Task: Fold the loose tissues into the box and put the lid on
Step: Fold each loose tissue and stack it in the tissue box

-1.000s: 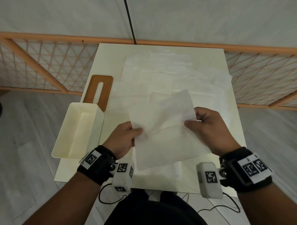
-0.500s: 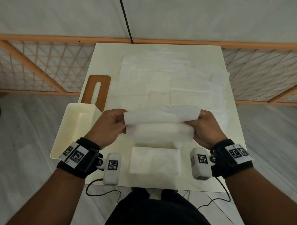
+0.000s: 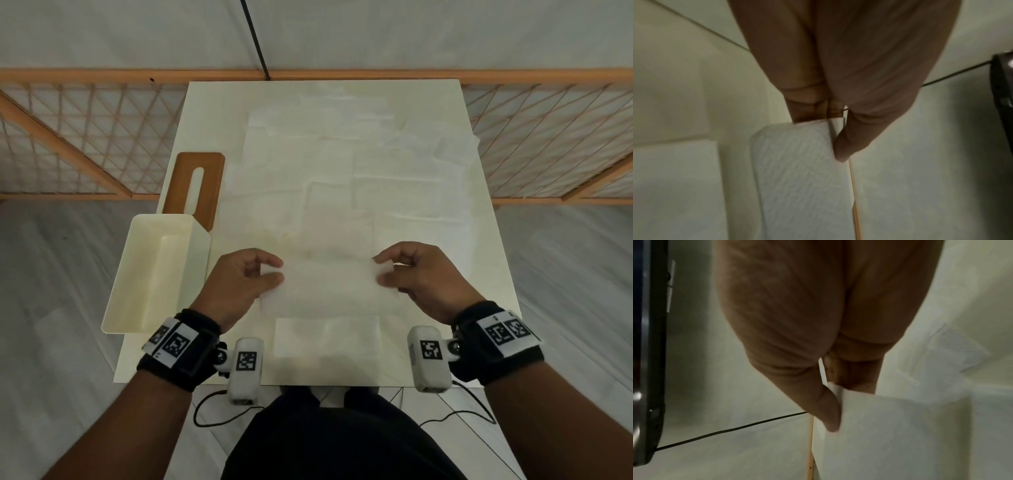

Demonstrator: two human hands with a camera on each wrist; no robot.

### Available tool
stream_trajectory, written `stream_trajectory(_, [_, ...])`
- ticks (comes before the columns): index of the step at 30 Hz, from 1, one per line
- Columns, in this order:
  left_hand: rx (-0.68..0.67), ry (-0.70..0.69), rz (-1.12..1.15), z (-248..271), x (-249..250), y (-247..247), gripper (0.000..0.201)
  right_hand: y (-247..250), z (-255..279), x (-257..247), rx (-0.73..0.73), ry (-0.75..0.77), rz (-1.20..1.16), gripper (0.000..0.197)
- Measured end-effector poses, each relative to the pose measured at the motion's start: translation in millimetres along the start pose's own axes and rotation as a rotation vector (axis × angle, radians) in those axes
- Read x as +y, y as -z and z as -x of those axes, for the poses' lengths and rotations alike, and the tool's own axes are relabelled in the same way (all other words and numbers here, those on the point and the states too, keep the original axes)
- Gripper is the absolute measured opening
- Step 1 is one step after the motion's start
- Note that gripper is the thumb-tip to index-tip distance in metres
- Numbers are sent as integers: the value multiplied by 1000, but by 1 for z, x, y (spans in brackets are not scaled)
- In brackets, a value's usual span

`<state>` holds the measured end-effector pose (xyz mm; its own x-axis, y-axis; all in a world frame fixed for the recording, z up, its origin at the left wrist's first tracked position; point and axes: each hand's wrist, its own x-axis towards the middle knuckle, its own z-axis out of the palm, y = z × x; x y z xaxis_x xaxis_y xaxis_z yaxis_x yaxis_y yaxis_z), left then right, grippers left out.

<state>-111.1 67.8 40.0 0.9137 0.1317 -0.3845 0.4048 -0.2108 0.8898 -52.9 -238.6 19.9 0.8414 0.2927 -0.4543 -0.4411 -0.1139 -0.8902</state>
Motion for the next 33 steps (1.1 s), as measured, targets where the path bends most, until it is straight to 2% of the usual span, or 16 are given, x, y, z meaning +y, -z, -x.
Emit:
stream_trajectory(2, [-26, 83, 69, 6, -10, -1, 21, 1, 6, 12, -62, -55, -32, 35])
stream_trajectory(5, [-120, 208, 68, 15, -32, -2, 31, -1, 11, 33, -204, -232, 16, 57])
stream_trajectory(8, [-186, 250, -51, 18, -58, -8, 31, -12, 10, 48, -201, -339, -37, 55])
stream_trajectory(9, [-171, 254, -112, 16, -67, -12, 29, -17, 7, 54, -148, -324, 9, 47])
stream_trajectory(11, [-116, 240, -255, 10, -80, -19, 26, -25, -2, 66, -23, -227, 250, 32])
stream_trajectory(13, [-62, 214, -377, 3, -88, -27, 24, -31, -9, 76, 51, -156, 482, 30])
stream_trajectory(15, [-18, 194, -457, -2, -95, -33, 21, -35, -11, 83, 102, -117, 588, 32])
stream_trajectory(22, [-2, 148, -576, -5, -105, -39, 20, -40, -16, 105, 151, -13, 777, 36])
stream_trajectory(33, [43, 131, -586, -4, -118, -36, 21, -38, -17, 107, 166, 13, 836, 33])
